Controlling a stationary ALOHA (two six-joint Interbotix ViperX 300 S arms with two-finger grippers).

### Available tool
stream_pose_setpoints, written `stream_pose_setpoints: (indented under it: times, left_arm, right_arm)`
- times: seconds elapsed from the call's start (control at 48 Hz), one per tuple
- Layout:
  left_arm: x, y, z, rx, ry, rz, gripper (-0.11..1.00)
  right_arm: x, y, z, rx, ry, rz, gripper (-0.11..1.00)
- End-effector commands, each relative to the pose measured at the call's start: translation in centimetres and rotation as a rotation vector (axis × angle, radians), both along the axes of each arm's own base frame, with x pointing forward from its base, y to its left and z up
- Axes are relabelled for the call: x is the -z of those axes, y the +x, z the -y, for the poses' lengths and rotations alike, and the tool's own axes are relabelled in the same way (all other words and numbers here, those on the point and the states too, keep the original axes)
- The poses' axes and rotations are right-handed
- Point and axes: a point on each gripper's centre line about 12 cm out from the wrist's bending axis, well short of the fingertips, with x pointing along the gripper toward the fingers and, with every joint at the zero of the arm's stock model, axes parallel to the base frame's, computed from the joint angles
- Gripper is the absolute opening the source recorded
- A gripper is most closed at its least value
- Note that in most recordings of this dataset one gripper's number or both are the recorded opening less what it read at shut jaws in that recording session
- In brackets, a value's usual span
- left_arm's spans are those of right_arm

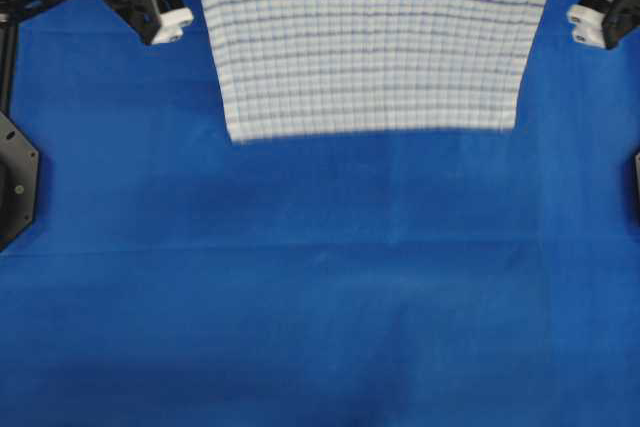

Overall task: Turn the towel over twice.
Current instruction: 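Lift the far towel edge with both grippers and pull it away, then swing the held edge over toward the near side, flipping the towel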

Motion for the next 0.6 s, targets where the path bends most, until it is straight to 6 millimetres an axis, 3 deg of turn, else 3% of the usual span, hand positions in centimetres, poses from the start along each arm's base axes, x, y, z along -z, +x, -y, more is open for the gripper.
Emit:
stream_pose_setpoints:
  times: [0.0, 0.25, 0.583]
  left_arm:
    - [-2.9, -0.5, 0.3, 0.001, 0.044, 0.074, 0.02]
    - [-3.2, -0.6, 2.2, 0.052, 0.034, 0.064, 0.02]
    - [-0.4, 1.4, 8.6, 0.277, -0.061, -0.131, 0.02]
  right_arm:
    - [-1.9, -0.4, -0.2, 0.002, -0.041, 0.05, 0.05]
    - [-3.0, -0.6, -2.5, -0.069, -0.043, 0.09, 0.05]
    - [-0.8, 2.1, -7.3, -0.291, 0.069, 0.053, 0.05]
